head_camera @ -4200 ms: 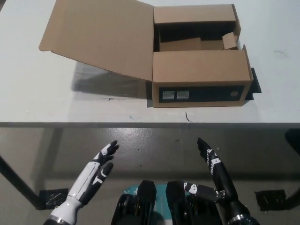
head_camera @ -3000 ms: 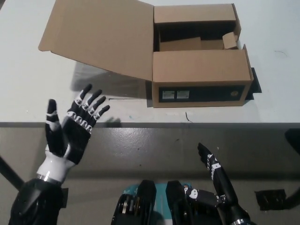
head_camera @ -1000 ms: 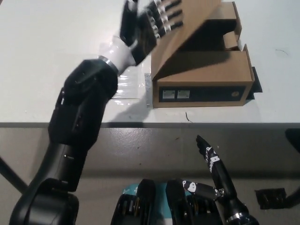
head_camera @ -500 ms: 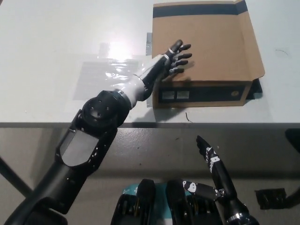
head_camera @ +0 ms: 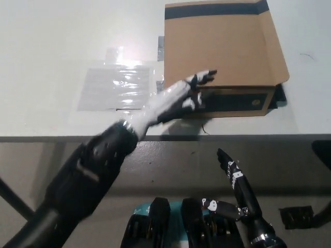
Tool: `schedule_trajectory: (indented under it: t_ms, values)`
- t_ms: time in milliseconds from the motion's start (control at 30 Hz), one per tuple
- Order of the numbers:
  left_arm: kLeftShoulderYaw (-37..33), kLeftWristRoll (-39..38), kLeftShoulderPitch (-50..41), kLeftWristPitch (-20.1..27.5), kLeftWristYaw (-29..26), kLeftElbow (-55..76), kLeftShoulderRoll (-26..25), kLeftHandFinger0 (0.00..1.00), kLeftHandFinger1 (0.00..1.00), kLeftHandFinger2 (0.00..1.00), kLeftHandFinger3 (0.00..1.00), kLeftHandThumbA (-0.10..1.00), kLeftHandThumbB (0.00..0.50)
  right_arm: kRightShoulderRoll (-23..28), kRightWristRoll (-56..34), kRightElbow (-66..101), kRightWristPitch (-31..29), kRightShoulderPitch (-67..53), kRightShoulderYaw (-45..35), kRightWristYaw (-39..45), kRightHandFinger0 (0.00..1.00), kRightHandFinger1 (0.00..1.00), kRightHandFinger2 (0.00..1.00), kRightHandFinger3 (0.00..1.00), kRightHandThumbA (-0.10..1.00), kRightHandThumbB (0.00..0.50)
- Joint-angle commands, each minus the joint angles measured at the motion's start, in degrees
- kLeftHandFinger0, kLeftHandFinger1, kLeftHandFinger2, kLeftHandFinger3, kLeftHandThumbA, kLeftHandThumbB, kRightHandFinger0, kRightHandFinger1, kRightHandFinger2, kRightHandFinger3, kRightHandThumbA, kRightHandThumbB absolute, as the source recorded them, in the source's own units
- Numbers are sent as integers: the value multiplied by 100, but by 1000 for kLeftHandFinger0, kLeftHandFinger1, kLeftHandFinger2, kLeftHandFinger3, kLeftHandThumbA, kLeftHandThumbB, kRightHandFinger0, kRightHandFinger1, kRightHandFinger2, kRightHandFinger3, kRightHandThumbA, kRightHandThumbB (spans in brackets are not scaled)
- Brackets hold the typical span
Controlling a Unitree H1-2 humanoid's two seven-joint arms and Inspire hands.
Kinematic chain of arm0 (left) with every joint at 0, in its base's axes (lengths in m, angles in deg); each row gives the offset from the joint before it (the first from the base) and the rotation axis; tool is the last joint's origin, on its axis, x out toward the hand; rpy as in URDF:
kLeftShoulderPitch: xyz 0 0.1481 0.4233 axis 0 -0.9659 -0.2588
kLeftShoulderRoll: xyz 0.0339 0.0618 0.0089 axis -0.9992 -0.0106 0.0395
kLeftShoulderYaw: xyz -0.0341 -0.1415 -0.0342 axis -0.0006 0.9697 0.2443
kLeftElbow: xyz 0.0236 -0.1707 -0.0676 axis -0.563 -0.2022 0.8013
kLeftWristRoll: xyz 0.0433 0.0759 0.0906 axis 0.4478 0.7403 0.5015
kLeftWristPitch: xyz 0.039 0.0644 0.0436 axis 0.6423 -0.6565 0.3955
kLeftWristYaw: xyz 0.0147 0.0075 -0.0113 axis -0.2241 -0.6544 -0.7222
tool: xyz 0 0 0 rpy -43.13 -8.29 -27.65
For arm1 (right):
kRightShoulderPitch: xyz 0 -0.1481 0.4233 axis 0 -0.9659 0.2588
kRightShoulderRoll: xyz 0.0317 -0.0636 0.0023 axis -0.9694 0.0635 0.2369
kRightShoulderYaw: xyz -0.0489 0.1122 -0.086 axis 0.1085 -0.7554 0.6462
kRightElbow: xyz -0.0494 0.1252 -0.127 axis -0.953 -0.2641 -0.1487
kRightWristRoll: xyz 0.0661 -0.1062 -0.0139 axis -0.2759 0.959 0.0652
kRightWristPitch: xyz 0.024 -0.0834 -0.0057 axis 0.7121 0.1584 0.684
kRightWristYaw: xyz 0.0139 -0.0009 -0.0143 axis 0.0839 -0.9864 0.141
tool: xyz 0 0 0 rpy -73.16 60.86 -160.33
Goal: A small storge box is placed at the center of the table and the robot uses its left hand to push the lid and close it
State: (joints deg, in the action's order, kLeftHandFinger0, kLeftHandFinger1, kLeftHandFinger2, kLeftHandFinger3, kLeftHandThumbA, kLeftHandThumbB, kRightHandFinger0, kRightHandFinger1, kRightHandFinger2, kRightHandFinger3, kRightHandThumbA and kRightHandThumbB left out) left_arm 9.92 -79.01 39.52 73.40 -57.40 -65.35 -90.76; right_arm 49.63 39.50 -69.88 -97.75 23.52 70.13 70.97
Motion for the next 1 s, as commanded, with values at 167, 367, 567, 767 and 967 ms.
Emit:
schedule_trajectory:
  t_ms: [167, 367, 567, 767, 967]
  values:
    - [372, 986, -1714, 787, -21, 3680, -425, 1000, 1000, 1000, 1000, 1000, 383, 32, -60, 189, -290, 211, -31, 46, 1000, 1000, 1000, 1000, 1000, 386]
    - [548, 996, -2625, 1482, -212, 3707, -465, 1000, 1000, 1000, 1000, 1000, 349, 26, -90, 145, -290, 188, -28, 70, 1000, 1000, 1000, 1000, 1000, 380]
    - [987, 1043, -3173, 1882, -572, 2310, -255, 1000, 1000, 1000, 1000, 1000, 340, 41, -153, 154, -290, 136, -42, 120, 1000, 1000, 1000, 1000, 1000, 370]
    - [1495, 1019, -2748, 2225, -890, 296, -104, 1000, 1000, 1000, 1000, 1000, 332, 16, -119, 150, -290, 140, 19, 151, 1000, 1000, 1000, 1000, 1000, 357]
    - [1686, 1070, -2452, 2404, -921, -436, -28, 1000, 1000, 1000, 1000, 1000, 285, 39, -70, 172, -290, 214, -9, 82, 1000, 1000, 1000, 1000, 1000, 369]
